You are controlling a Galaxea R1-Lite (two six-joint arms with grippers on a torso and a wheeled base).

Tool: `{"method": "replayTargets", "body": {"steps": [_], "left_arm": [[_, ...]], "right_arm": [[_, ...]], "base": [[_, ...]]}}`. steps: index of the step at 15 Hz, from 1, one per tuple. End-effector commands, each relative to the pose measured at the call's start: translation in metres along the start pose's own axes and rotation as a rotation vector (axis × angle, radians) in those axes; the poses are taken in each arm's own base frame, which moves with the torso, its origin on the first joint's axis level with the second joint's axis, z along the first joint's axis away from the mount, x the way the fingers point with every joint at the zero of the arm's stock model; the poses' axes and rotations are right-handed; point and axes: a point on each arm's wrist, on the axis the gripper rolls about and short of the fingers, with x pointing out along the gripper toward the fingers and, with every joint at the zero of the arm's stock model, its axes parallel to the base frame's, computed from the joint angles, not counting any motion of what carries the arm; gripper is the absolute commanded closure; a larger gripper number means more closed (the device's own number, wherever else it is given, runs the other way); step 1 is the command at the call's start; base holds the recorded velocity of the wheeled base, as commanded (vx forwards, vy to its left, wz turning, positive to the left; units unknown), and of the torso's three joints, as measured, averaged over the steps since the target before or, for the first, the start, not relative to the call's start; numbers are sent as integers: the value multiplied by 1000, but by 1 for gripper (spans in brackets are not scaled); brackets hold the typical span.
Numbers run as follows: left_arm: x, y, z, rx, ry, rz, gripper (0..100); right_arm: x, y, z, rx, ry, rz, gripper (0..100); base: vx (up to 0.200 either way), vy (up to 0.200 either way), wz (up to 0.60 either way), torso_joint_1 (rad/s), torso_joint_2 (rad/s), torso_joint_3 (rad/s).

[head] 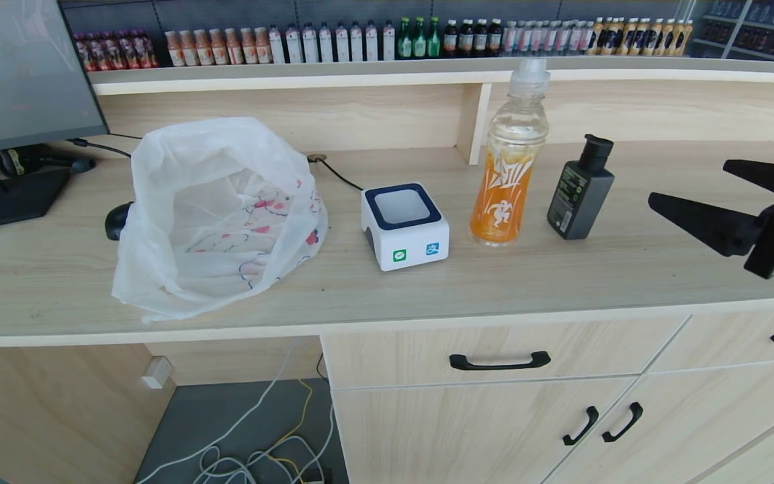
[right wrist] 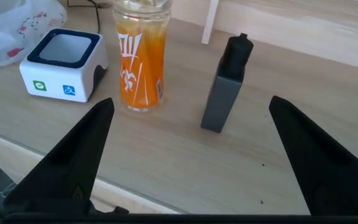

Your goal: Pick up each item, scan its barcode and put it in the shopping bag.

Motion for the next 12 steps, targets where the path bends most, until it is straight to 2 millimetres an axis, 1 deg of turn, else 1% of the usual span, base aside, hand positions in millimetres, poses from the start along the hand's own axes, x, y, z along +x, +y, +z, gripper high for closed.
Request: {"method": "replayTargets", "body": {"steps": [1,2,3,4,6,9,12], "left_arm": [[0,0,0,0,-1,0,0],[0,0,0,0,-1,0,0],[0,0,0,0,-1,0,0],[0,0,0,0,-1,0,0],[0,0,0,0,-1,0,0],[0,0,0,0,-1,0,0],[0,0,0,0,-1,0,0]], "right_arm": [[24,6,-13,5,26,36,0],[30,5,-13,1,9,33,0],[40,6,-13,-6,-24,35,0],[50,12,-16,-4,-58,50,0],[61,20,-22,-2,-91,59,0],[71,32,-22,3,-121,101,0],[75,35,-25,5,-107,93,0]], "base": [[0,0,0,0,0,0],[0,0,0,0,0,0],[0,0,0,0,0,0],[0,0,0,0,0,0],[0,0,0,0,0,0],[0,0,0,0,0,0],[0,0,0,0,0,0]]}}
